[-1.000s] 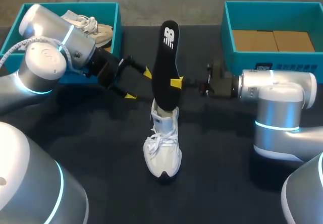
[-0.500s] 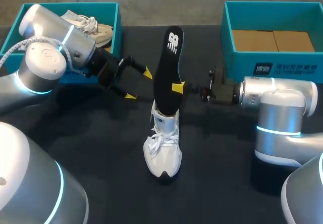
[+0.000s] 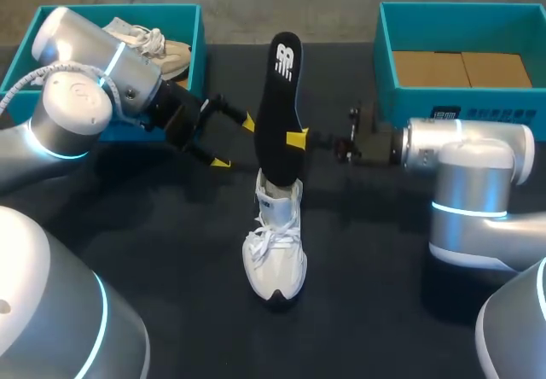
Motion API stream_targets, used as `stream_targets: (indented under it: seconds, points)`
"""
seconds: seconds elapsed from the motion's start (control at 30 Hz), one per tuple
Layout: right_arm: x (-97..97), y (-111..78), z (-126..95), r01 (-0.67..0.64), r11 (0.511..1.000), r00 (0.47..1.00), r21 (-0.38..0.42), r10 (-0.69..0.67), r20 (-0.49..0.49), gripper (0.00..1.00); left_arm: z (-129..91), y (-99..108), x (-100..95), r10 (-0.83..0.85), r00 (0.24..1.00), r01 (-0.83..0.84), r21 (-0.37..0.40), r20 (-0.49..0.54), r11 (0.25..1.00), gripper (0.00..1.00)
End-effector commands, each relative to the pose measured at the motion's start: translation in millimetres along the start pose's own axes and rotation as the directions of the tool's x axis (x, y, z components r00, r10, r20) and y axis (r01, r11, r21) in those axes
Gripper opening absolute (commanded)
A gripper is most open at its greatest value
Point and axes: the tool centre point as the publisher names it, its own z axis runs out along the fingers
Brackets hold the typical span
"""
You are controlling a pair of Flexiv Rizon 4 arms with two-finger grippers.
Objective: Take the shoe out of the shoebox, open the shoe tongue, remove and reinsert the insole, then place the shoe into the shoebox
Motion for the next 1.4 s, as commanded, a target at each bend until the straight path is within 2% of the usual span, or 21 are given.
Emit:
stream_targets:
  seconds: [0.03, 0.3, 0.6, 1.4]
  points:
    - [-5.4, -0.9, 5.6, 0.000, 1.000, 1.000, 0.003, 0.000, -0.005, 0.00, 0.7, 0.3, -0.1, 0.000, 1.000, 0.000, 0.000, 0.000, 1.000, 1.00]
    - [-5.6, 6.3, 12.1, 0.021, 1.000, 0.999, 0.001, -0.021, -0.024, 0.00, 0.7, 0.3, -0.1, 0.000, 1.000, 0.000, 0.000, 0.000, 1.000, 1.00]
    - [-8.1, -6.2, 12.7, -0.002, 1.000, 1.000, -0.012, 0.002, -0.030, 0.00, 0.7, 0.3, -0.1, 0.000, 1.000, 0.000, 0.000, 0.000, 1.000, 1.00]
    - [-5.4, -18.9, 7.0, -0.037, 0.999, 0.999, -0.013, 0.037, -0.015, 0.00, 0.7, 0.3, -0.1, 0.000, 1.000, 0.000, 0.000, 0.000, 1.000, 1.00]
